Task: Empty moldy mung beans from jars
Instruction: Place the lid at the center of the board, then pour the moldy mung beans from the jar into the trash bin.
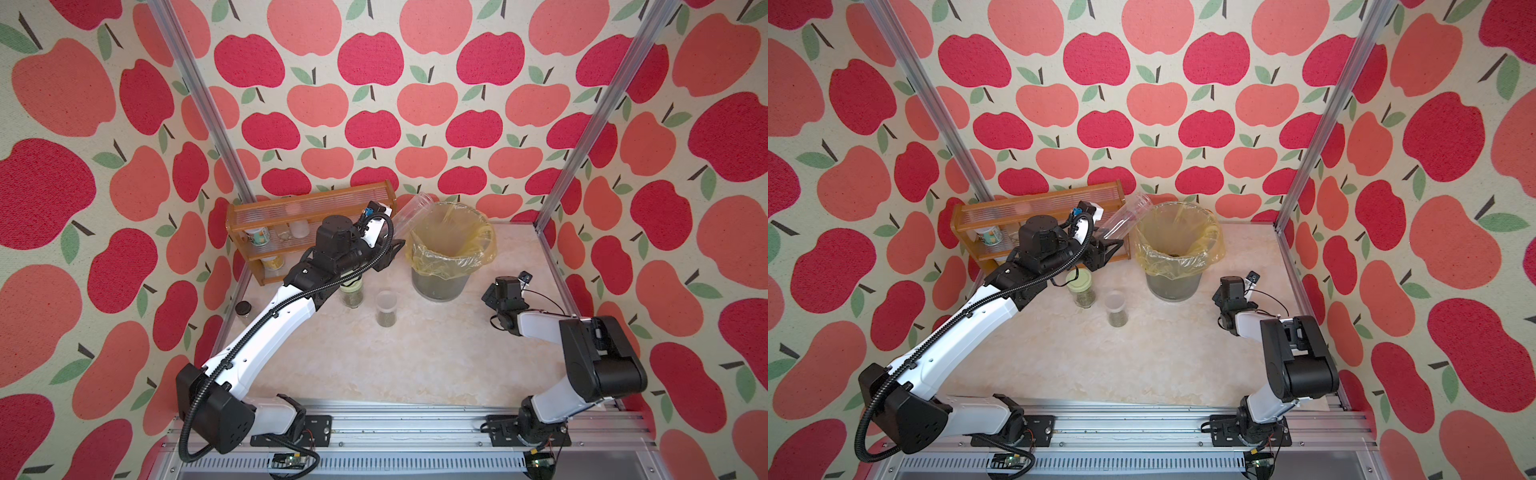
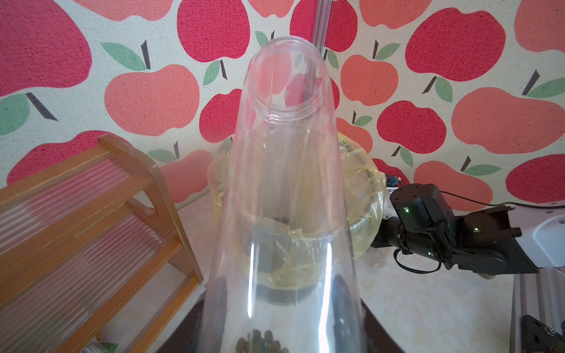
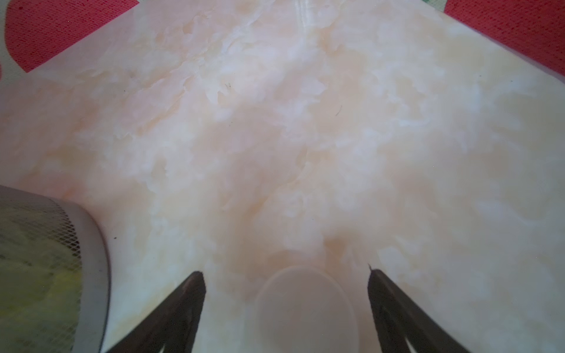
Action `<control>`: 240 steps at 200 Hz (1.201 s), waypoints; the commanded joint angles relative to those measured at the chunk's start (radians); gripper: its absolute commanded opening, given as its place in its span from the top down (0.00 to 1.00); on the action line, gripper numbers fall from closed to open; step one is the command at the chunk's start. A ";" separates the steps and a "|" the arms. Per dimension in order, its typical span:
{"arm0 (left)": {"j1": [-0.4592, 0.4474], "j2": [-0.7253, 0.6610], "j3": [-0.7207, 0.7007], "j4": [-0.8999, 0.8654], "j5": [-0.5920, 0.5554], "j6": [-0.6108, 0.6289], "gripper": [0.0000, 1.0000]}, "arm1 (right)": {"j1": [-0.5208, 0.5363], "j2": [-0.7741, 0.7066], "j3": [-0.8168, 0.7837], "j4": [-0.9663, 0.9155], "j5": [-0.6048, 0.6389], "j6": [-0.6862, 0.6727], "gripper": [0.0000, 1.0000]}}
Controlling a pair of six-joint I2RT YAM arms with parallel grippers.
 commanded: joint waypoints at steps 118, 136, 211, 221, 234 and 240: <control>-0.023 0.084 0.055 0.067 0.113 0.074 0.54 | 0.080 -0.793 0.045 -0.063 -0.480 0.155 0.09; -0.031 0.097 0.078 0.039 0.114 0.076 0.54 | 0.083 -0.706 0.099 0.063 -0.584 0.207 0.08; -0.064 0.128 0.120 -0.001 0.129 0.099 0.53 | 0.179 -0.429 0.220 0.480 -0.724 0.312 0.08; -0.066 0.130 0.119 0.002 0.136 0.099 0.53 | 0.198 -0.408 0.236 0.502 -0.727 0.303 0.08; -0.068 0.134 0.119 0.006 0.138 0.098 0.53 | 0.214 -0.379 0.254 0.535 -0.732 0.306 0.08; -0.071 0.138 0.119 0.008 0.137 0.098 0.53 | 0.219 -0.366 0.264 0.544 -0.734 0.308 0.08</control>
